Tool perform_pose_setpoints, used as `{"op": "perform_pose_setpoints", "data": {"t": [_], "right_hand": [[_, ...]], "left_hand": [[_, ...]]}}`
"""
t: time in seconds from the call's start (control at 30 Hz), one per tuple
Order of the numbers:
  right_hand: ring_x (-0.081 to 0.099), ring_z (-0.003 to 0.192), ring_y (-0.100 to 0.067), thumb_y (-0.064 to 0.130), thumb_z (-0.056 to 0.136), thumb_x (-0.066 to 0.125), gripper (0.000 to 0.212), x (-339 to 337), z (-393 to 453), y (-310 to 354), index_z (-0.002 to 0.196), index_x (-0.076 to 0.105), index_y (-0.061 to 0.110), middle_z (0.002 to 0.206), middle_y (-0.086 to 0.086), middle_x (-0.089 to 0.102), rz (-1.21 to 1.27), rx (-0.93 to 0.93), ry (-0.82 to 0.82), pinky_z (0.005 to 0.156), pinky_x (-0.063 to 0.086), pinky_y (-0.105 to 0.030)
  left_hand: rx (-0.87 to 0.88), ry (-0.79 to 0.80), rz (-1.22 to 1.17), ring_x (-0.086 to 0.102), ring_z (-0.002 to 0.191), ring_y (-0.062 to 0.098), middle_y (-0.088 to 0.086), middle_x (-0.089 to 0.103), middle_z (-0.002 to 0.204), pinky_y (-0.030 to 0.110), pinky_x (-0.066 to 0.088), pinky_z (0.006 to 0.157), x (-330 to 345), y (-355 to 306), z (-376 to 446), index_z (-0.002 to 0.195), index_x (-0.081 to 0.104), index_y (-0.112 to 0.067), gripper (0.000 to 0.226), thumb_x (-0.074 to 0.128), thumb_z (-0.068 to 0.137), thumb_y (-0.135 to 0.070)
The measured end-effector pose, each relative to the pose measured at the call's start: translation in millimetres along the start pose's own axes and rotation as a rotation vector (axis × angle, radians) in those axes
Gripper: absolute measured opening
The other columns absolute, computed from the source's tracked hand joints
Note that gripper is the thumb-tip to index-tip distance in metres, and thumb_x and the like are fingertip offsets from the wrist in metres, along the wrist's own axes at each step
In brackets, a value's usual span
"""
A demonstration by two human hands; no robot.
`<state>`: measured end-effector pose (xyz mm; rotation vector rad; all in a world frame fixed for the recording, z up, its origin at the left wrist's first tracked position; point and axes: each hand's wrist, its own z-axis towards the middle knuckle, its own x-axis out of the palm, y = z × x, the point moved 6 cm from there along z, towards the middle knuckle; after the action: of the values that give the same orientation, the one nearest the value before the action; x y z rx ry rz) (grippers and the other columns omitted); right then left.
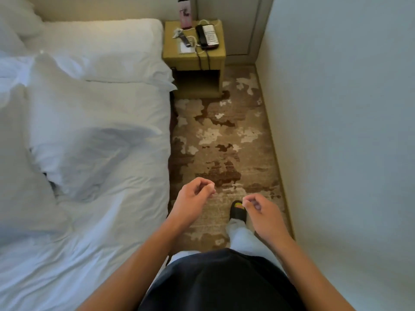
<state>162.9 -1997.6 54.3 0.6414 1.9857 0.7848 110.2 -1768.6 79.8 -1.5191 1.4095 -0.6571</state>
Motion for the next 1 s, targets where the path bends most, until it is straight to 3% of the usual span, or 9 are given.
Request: {"op": "perform_pose_setpoints", "data": {"t": [0.13, 0.33, 0.47, 0.77, 0.9, 1.0], "right_hand": [[0.065, 0.091, 0.004, 0.038, 0.103, 0.059, 0.01, -7, 114, 70, 0.102, 0.069, 0.037, 0.096, 0.019, 0.07, -0.108, -0.166, 0.165, 0.075, 0.049, -0.019], [0.065, 0.089, 0.002, 0.038, 0.103, 0.061, 0.01, 33, 236, 202, 0.102, 0.07, 0.036, 0.094, 0.02, 0.071, -0.202, -0.422, 0.413, 0.075, 0.048, -0.016], [0.066, 0.091, 0.002, 0.038, 0.103, 0.061, 0.01, 73, 301, 263, 0.102, 0.07, 0.037, 0.095, 0.02, 0.071, -0.239, -0.515, 0.507, 0.076, 0.048, -0.015], [0.062, 0.096, 0.013, 0.04, 0.103, 0.061, 0.009, 124, 426, 348, 0.101, 0.069, 0.043, 0.094, 0.025, 0.07, -0.352, -0.473, 0.563, 0.073, 0.048, -0.014], [0.066, 0.093, 0.007, 0.039, 0.103, 0.061, 0.011, 136, 464, 378, 0.097, 0.068, 0.045, 0.091, 0.019, 0.073, -0.369, -0.429, 0.594, 0.074, 0.056, -0.021], [0.067, 0.094, 0.004, 0.039, 0.103, 0.061, 0.009, 155, 495, 405, 0.099, 0.067, 0.045, 0.097, 0.023, 0.071, -0.398, -0.416, 0.611, 0.076, 0.051, -0.014]], "left_hand": [[-0.12, -0.258, -0.11, 0.074, 0.09, 0.011, -0.002, 0.078, 0.094, 0.035, 0.061, 0.087, -27, -21, 43, 0.102, 0.073, -0.026, 0.013, 0.06, 0.101, -0.029], [-0.266, -0.56, -0.254, 0.074, 0.088, 0.016, -0.001, 0.077, 0.091, 0.035, 0.062, 0.079, -81, -13, 64, 0.097, 0.073, -0.032, 0.016, 0.06, 0.096, -0.041], [-0.344, -0.72, -0.356, 0.075, 0.09, 0.019, 0.0, 0.079, 0.093, 0.034, 0.057, 0.077, -120, 0, 97, 0.093, 0.074, -0.033, 0.014, 0.062, 0.1, -0.031], [-0.302, -0.734, -0.42, 0.073, 0.089, 0.004, -0.009, 0.078, 0.093, 0.032, 0.061, 0.084, -250, -45, 246, 0.102, 0.072, -0.029, 0.016, 0.056, 0.103, -0.032], [-0.264, -0.75, -0.459, 0.073, 0.091, 0.007, -0.006, 0.078, 0.094, 0.034, 0.06, 0.086, -307, -74, 296, 0.103, 0.071, -0.026, 0.015, 0.056, 0.103, -0.03], [-0.263, -0.789, -0.47, 0.073, 0.09, 0.005, -0.008, 0.078, 0.094, 0.033, 0.061, 0.085, -347, -83, 323, 0.103, 0.071, -0.027, 0.014, 0.057, 0.103, -0.031]]}}
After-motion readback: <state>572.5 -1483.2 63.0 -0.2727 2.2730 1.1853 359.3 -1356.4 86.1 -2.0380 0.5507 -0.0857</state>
